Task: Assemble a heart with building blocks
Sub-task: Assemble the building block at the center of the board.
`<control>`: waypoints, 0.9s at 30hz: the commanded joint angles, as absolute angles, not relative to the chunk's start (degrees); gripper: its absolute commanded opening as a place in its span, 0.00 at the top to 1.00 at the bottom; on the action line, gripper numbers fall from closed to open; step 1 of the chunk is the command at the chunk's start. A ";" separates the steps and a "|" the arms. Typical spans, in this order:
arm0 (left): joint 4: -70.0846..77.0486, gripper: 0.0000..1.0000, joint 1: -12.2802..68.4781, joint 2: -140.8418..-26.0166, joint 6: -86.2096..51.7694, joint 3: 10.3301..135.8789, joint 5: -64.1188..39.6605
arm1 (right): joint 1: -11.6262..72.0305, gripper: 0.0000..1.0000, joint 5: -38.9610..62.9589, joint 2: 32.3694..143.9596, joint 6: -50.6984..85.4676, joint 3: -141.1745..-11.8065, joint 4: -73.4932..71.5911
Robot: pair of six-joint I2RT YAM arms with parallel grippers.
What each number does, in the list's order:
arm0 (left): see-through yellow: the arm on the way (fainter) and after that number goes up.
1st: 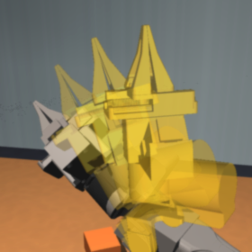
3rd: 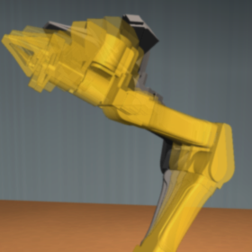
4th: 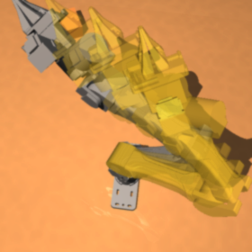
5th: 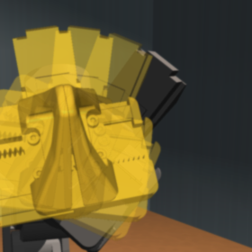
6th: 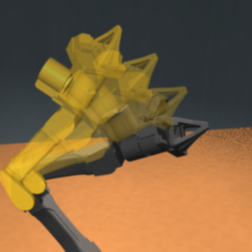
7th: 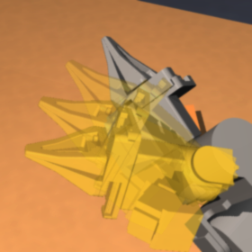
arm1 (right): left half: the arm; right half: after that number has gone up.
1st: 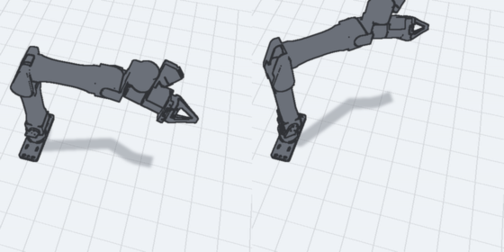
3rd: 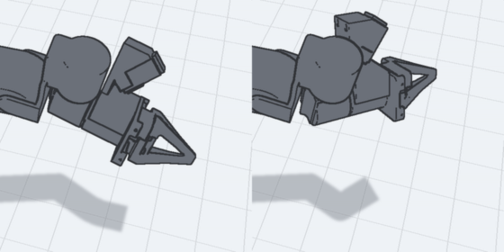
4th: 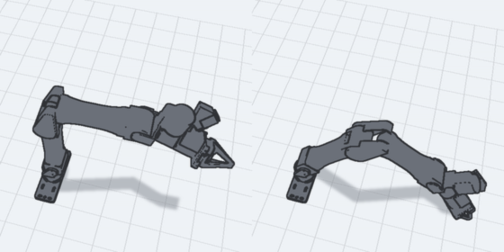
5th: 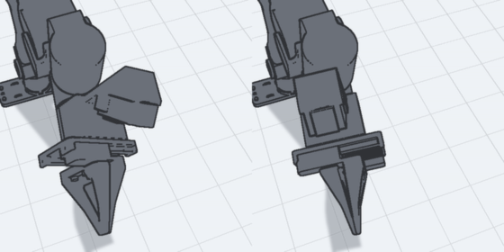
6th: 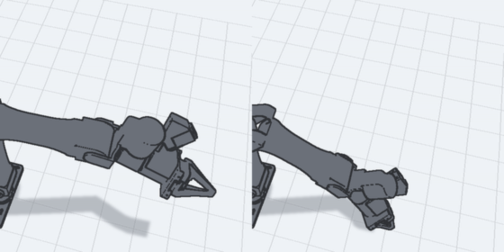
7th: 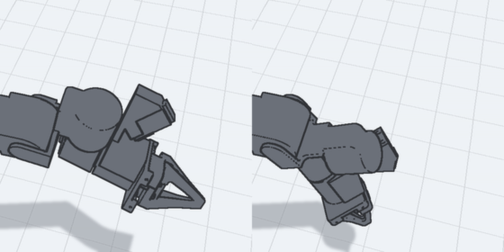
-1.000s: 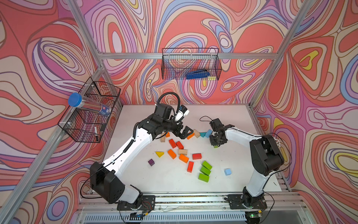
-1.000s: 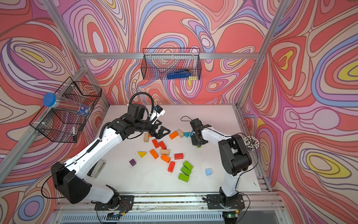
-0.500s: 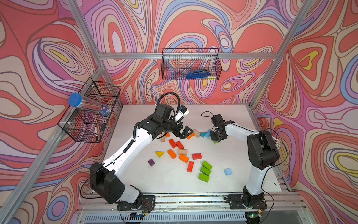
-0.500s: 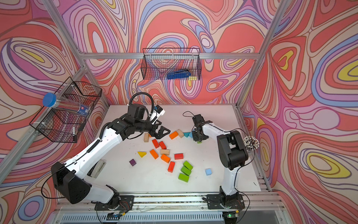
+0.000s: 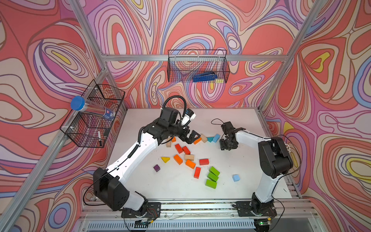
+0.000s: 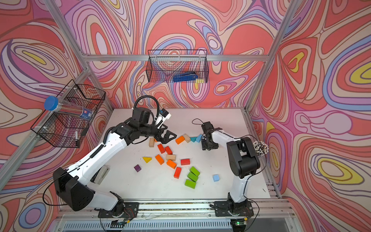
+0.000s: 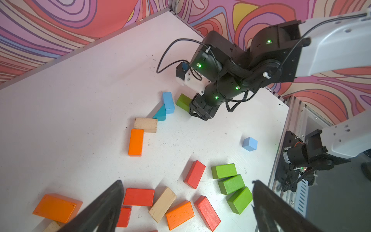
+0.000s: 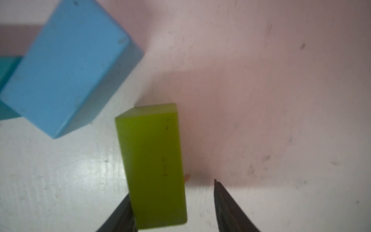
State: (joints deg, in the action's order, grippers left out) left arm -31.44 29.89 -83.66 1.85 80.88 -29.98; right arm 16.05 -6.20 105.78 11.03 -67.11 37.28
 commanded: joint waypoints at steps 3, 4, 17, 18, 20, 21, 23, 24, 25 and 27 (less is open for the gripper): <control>-30.14 0.01 29.45 -82.00 1.75 80.16 -31.35 | 14.61 0.46 -7.55 102.57 13.80 -65.13 36.48; -30.14 0.00 29.46 -82.00 1.70 80.16 -31.28 | 14.51 0.47 -7.32 102.48 13.89 -65.10 36.38; -30.21 0.00 29.50 -82.18 1.93 80.16 -31.04 | 13.02 0.57 -4.22 103.56 16.67 -66.70 34.08; -30.19 0.00 29.45 -82.16 1.91 80.16 -31.10 | 13.01 0.57 -4.39 103.66 16.98 -66.84 34.13; -30.16 0.00 29.44 -82.27 1.85 80.16 -31.26 | 13.01 0.57 -5.25 103.71 17.36 -66.97 34.40; -30.15 0.00 29.45 -82.35 1.79 80.24 -31.28 | 12.93 0.57 -5.61 103.67 17.47 -66.93 34.33; -30.30 0.00 29.45 -82.35 1.79 80.27 -31.25 | 12.85 0.57 -6.01 103.54 17.67 -66.68 34.33; -30.32 0.00 29.47 -82.35 1.82 80.24 -31.28 | 12.88 0.57 -5.58 103.52 17.62 -66.56 34.21; -30.28 0.00 29.45 -82.35 1.82 80.25 -31.31 | 12.83 0.56 -4.92 103.29 17.57 -66.32 33.73; -30.22 0.00 29.49 -82.35 1.82 80.25 -31.41 | 12.83 0.56 -3.45 102.97 17.70 -65.94 32.85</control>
